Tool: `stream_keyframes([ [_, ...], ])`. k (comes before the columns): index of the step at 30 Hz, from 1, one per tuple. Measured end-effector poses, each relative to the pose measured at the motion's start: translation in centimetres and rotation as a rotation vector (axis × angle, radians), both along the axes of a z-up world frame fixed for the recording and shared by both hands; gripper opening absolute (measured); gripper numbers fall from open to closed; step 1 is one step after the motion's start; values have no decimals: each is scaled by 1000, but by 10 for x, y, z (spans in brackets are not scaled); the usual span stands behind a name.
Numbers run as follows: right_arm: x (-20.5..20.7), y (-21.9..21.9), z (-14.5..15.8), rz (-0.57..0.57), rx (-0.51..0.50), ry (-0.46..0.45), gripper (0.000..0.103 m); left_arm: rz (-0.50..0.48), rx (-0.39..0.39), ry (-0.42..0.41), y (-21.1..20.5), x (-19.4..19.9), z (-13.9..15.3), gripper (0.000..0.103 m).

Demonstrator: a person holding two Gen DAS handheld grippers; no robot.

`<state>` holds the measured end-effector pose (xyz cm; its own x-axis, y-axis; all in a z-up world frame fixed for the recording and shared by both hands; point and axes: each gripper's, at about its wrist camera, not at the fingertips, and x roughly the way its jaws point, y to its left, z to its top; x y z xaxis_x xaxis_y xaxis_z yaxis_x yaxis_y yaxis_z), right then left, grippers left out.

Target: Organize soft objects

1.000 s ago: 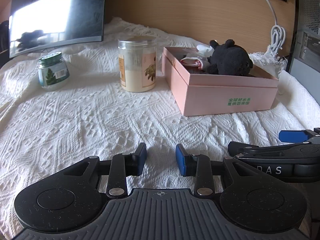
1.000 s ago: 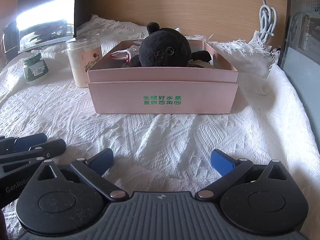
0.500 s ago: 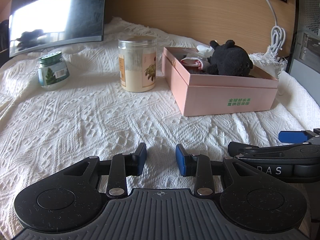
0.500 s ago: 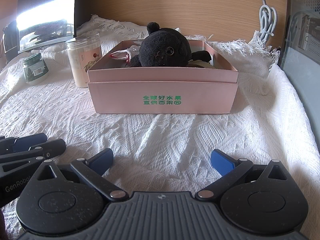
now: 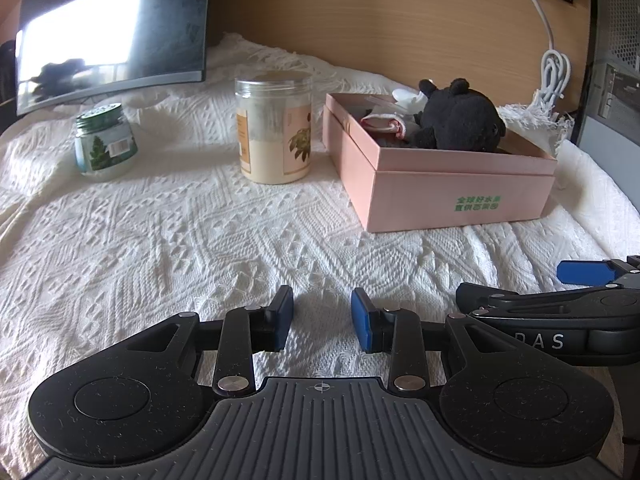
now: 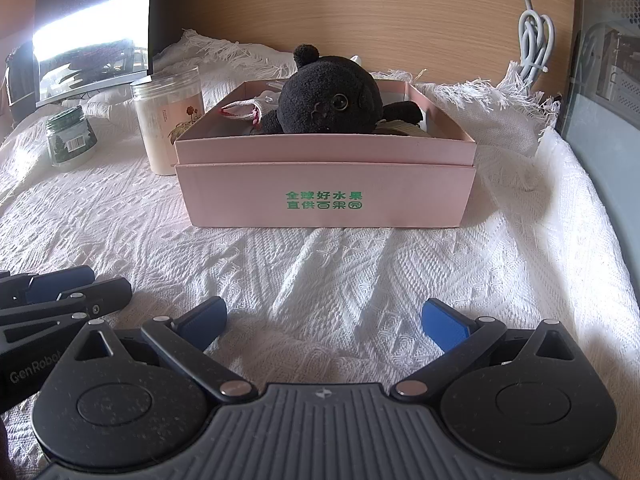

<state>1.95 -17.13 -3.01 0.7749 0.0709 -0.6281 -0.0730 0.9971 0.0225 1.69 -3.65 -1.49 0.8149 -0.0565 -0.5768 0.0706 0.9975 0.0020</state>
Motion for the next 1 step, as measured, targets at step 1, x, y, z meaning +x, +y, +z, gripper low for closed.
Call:
stream_keyframes([
  [1, 0, 0, 0, 0, 0, 0, 103, 1, -1, 0, 0, 0, 0, 35],
])
